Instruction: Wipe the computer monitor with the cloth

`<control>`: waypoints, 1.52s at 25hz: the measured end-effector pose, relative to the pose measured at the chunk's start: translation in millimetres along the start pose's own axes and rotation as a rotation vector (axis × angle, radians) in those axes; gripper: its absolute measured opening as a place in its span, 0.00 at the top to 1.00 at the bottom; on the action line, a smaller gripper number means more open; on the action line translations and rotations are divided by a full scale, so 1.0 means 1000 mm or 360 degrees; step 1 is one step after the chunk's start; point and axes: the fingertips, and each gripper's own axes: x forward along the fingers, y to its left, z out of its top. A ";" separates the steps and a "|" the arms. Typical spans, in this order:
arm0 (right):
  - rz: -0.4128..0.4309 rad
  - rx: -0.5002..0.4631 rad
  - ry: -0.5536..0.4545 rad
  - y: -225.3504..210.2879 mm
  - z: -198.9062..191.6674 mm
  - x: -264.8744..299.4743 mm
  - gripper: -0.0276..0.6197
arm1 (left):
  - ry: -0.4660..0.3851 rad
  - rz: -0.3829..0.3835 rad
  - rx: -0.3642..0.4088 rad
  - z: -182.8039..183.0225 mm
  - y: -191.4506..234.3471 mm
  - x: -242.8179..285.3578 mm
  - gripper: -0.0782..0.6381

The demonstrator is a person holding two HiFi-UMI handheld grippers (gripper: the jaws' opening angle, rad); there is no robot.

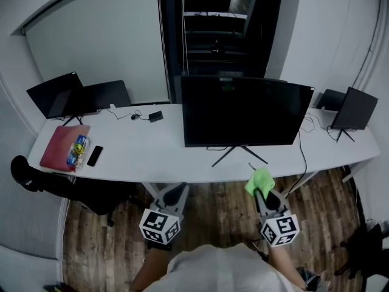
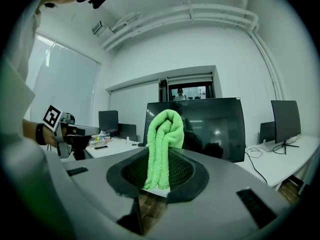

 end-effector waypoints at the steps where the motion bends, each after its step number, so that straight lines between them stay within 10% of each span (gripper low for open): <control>1: -0.0003 0.0001 0.0000 0.003 0.000 0.001 0.85 | 0.0003 -0.0008 -0.0002 0.000 0.000 -0.001 0.86; 15: 0.0060 0.0030 0.0036 0.011 -0.002 0.035 0.85 | 0.0038 -0.0077 -0.0040 0.000 0.010 0.010 0.86; 38: 0.0264 0.0009 0.0033 -0.073 0.042 0.177 0.85 | 0.0024 -0.0096 -0.0038 0.040 0.061 0.177 0.86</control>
